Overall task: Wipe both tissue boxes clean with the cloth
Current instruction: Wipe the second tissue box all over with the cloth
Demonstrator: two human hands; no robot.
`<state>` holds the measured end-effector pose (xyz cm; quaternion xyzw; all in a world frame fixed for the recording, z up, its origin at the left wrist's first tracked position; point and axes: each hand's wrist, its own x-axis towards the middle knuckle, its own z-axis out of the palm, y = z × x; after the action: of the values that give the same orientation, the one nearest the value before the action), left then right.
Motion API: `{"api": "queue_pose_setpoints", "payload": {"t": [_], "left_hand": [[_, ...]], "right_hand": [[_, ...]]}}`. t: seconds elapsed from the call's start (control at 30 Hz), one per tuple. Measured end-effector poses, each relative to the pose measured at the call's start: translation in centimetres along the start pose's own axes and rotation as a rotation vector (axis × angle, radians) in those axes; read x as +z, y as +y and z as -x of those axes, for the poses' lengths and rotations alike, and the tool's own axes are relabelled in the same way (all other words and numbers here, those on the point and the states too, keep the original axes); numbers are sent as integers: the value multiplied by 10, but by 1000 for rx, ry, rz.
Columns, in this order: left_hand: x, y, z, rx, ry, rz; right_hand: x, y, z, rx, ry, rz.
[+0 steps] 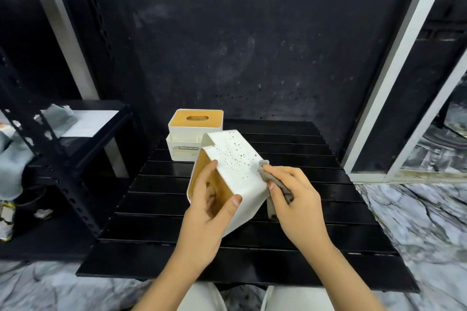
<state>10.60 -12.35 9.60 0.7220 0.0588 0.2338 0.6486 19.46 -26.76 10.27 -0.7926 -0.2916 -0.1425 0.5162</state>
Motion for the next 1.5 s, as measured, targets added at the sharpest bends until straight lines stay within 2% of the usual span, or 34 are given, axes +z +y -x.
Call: {"api": "queue_pose_setpoints", "payload": {"t": [0.1, 0.3, 0.43, 0.53, 0.77, 1.0, 1.23, 1.43, 1.5], "left_hand": [[1, -3, 0, 15, -14, -37], [3, -3, 2, 37, -54, -63], [2, -3, 5, 35, -55, -96], [3, -3, 5, 19, -61, -151], [3, -3, 4, 28, -95, -156], [2, -6, 4, 4, -87, -191], [2, -4, 4, 4, -107, -140], [3, -5, 6, 16, -104, -166], [4, -4, 6, 23, -113, -162]], "right_hand": [[3, -4, 7, -93, 29, 162], [9, -23, 23, -270, -5, 263], [1, -7, 17, -169, 8, 167], [-3, 2, 14, -66, 62, 190], [8, -18, 30, -233, 30, 182], [0, 2, 21, -101, 74, 181], [7, -22, 31, -244, -13, 203], [-4, 7, 13, -97, 65, 225], [-4, 3, 16, -105, 70, 249]]}}
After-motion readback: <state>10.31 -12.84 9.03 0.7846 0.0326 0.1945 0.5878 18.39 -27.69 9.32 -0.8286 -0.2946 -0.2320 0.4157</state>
